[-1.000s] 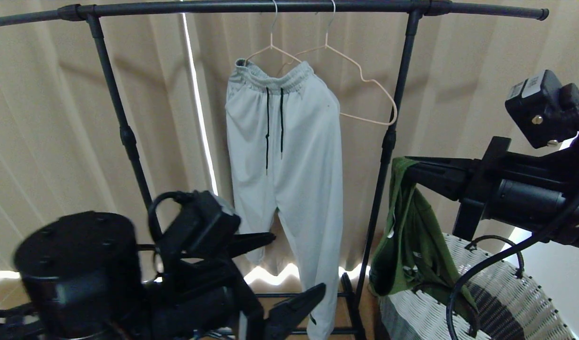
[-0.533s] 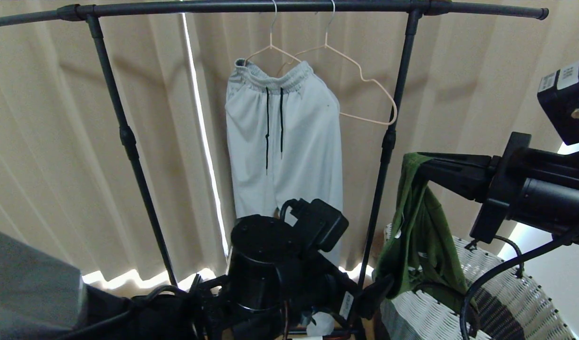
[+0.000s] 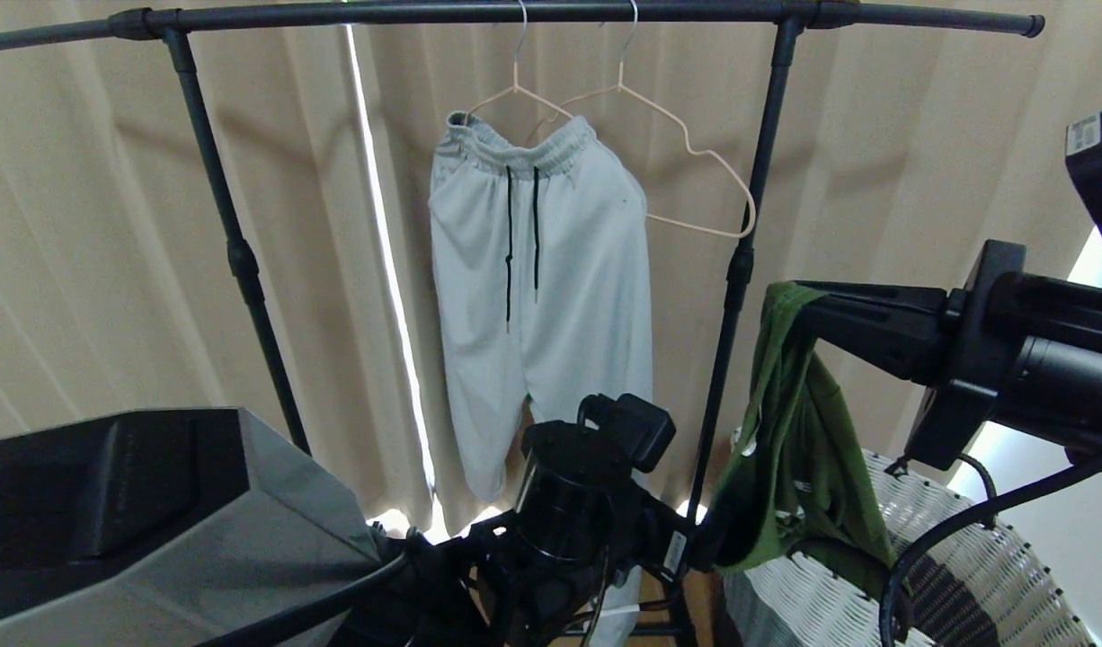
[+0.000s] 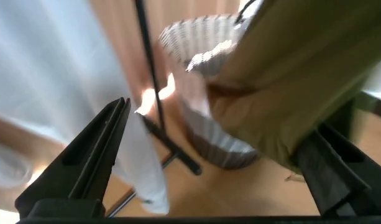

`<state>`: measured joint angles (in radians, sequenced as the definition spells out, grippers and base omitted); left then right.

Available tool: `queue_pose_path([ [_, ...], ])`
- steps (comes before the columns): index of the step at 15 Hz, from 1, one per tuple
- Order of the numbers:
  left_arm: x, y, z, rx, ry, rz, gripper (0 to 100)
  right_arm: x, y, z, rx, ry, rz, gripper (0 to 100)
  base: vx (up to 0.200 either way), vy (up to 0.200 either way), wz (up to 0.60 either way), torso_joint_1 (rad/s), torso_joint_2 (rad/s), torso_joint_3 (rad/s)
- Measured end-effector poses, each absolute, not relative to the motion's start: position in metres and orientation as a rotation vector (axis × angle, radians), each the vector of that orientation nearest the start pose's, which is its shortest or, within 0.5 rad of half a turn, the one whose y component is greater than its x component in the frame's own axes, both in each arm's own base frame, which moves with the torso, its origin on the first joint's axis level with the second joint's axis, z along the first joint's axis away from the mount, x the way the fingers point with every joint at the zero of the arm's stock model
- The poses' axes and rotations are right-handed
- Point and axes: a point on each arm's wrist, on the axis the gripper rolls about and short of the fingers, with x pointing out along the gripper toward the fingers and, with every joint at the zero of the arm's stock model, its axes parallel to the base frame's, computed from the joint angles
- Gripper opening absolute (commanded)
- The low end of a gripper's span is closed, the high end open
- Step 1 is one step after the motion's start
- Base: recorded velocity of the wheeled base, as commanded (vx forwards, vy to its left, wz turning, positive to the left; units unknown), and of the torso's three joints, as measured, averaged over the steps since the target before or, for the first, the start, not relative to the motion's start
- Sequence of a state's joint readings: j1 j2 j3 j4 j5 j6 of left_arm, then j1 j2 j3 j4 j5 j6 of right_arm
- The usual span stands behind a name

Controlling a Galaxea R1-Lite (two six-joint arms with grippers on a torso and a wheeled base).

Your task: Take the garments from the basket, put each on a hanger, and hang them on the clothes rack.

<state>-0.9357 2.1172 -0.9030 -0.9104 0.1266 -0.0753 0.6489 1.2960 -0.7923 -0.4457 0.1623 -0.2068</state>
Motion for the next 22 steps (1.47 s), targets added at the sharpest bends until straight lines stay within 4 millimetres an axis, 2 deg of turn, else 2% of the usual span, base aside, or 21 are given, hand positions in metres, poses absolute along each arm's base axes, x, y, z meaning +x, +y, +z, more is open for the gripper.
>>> queue_pose_path([
  [1, 0.232, -0.308, 0.084, 0.095, 0.311, -0.785, 0, 0.165, 0.130, 0.265, -0.209, -0.029, 0.814, 0, 0.000, 0.000, 0.00, 0.000, 0.00, 0.000],
  [3, 0.232, -0.305, 0.077, 0.107, 0.330, -0.781, 0, 0.165, 0.129, 0.266, -0.208, -0.033, 0.813, 0, 0.000, 0.000, 0.00, 0.000, 0.00, 0.000],
  [7, 0.229, -0.300, 0.076, 0.098, 0.278, -0.782, 0, 0.165, 0.128, 0.266, -0.209, -0.032, 0.807, 0, 0.000, 0.000, 0.00, 0.000, 0.00, 0.000],
  [10, 0.225, -0.273, 0.078, 0.161, 0.225, -0.747, 0, 0.170, 0.125, 0.267, -0.209, -0.031, 0.781, 0, 0.000, 0.000, 0.00, 0.000, 0.00, 0.000],
  [12, 0.230, -0.247, 0.094, 0.165, 0.210, -0.690, 0, 0.174, 0.122, 0.268, -0.209, -0.031, 0.757, 0, 0.000, 0.000, 0.00, 0.000, 0.00, 0.000],
  [16, 0.230, -0.195, 0.149, 0.168, 0.241, -0.597, 0, 0.178, 0.119, 0.276, -0.203, -0.054, 0.733, 0, 0.000, 0.000, 0.00, 0.000, 0.00, 0.000],
  [18, 0.226, -0.173, 0.195, 0.149, 0.220, -0.583, 0, 0.182, 0.117, 0.284, -0.198, -0.078, 0.711, 0, 0.000, 0.000, 0.00, 0.000, 0.00, 0.000],
  [21, 0.217, -0.151, 0.273, 0.111, 0.085, -0.570, 0, 0.194, 0.111, 0.295, -0.192, -0.105, 0.657, 0, 0.000, 0.000, 0.00, 0.000, 0.00, 0.000],
  [22, 0.213, -0.147, 0.291, 0.105, 0.044, -0.566, 0, 0.197, 0.111, 0.298, -0.190, -0.114, 0.648, 0, 0.000, 0.000, 0.00, 0.000, 0.00, 0.000],
])
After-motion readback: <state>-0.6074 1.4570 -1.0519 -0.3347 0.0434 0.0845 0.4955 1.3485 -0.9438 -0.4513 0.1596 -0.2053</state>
